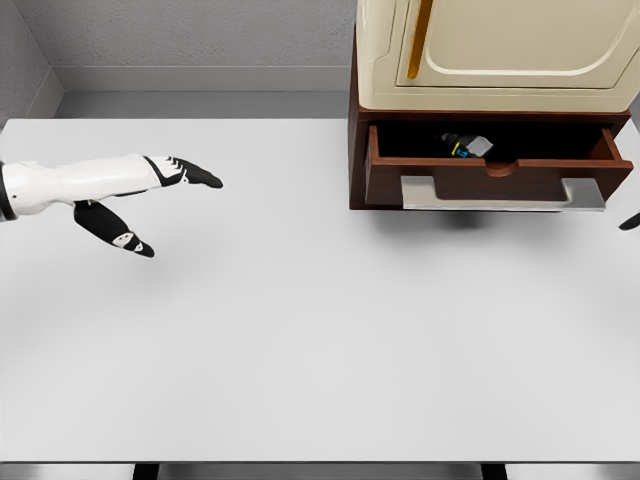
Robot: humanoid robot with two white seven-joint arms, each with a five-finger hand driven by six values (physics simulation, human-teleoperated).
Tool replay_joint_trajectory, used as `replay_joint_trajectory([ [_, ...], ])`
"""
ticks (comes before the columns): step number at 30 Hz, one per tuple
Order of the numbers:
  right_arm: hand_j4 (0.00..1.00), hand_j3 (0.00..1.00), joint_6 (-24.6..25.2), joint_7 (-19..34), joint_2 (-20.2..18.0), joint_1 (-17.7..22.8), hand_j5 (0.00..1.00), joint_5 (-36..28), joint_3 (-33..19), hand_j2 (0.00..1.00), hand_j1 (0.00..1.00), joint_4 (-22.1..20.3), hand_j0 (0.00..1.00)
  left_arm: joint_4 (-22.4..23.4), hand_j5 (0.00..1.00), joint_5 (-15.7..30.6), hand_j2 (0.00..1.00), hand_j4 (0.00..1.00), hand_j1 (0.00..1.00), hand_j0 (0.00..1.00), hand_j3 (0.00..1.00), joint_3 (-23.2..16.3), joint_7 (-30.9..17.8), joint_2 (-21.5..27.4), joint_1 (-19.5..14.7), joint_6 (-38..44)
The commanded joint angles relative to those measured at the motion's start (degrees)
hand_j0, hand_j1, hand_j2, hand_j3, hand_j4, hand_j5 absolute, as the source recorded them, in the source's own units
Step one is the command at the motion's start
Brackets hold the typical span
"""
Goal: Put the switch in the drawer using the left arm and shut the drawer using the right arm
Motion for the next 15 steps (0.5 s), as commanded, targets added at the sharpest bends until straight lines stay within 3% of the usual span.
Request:
replay_joint_trajectory([
  [1,0.62,0.62,0.19,-0.03,-0.39,-0.09,0.62,-0.09,0.94,0.62,0.62,-0.75,0.62,-0.01,1.0,0.4,1.0,1.0,1.0,1.0,1.0,0.0,0.02,0.05,0.0,0.16],
  [3,0.6,0.6,0.19,-0.03,-3.03,-2.28,0.6,0.26,5.94,0.6,0.6,-0.75,0.6,-0.01,1.0,0.4,1.0,1.0,1.0,1.0,1.0,0.0,0.02,0.05,0.0,0.16],
  [7,0.6,0.6,0.19,-0.03,-4.26,-6.77,0.6,1.58,14.21,0.6,0.6,-0.57,0.6,0.08,1.0,0.31,1.0,1.0,1.0,1.0,1.0,-0.08,0.02,0.05,0.09,0.16],
  [15,0.6,0.6,0.19,-0.03,-4.35,-7.38,0.6,2.11,15.62,0.6,0.6,-0.66,0.6,0.43,1.0,0.14,1.0,1.0,1.0,1.0,1.0,-0.17,0.02,-0.04,0.44,0.16],
])
